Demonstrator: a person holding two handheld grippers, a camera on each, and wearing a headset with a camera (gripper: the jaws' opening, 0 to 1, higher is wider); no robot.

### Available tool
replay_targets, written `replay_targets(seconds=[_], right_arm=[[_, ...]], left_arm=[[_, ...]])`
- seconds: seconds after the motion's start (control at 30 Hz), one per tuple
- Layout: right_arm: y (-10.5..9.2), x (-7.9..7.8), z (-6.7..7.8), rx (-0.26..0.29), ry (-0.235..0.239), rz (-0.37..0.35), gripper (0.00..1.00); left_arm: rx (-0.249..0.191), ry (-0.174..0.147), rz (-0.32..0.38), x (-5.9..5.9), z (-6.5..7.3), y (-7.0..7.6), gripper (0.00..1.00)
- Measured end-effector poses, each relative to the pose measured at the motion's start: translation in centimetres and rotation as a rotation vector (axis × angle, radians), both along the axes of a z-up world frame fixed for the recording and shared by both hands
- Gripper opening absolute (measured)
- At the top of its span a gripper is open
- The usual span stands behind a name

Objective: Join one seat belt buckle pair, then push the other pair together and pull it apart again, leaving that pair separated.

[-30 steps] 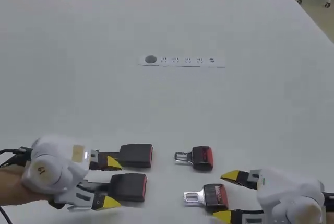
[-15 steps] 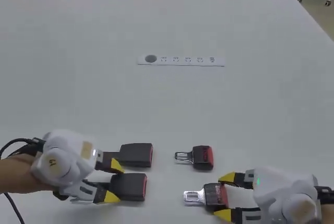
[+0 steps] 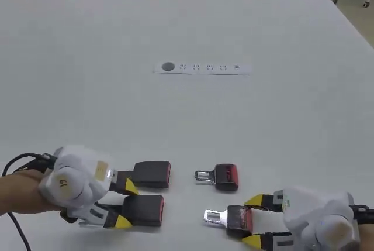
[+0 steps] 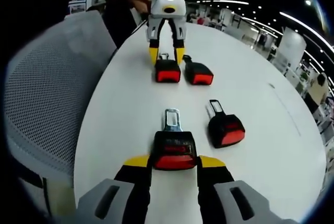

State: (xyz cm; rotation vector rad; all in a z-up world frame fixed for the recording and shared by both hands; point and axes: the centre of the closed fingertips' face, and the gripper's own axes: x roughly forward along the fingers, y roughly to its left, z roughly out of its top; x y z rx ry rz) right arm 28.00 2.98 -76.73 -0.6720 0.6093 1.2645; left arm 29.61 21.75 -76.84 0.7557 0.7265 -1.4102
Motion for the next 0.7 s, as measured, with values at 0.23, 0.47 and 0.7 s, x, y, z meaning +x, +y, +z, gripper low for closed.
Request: replay_targets(seconds=[0.23,0.47,0.7], right_arm=[[0.0,-0.01,0.03,-0.005,-0.003,0.011,0.3],[-0.11,-0.16,0.09,-0.017,0.004,0.035,0.3],[-0.21,0.0,0.1,-0.032,0.008,0.051,0.3]], left_arm=[[0.008,0.009,0.005,-0.07,-0.17,0.16,0.32],[0.011,0.022,0.008,-0.2,-0.21,0.09,0.31],[0.014,0.051,0.039,-0.09,-0.39,0.07,0.31]])
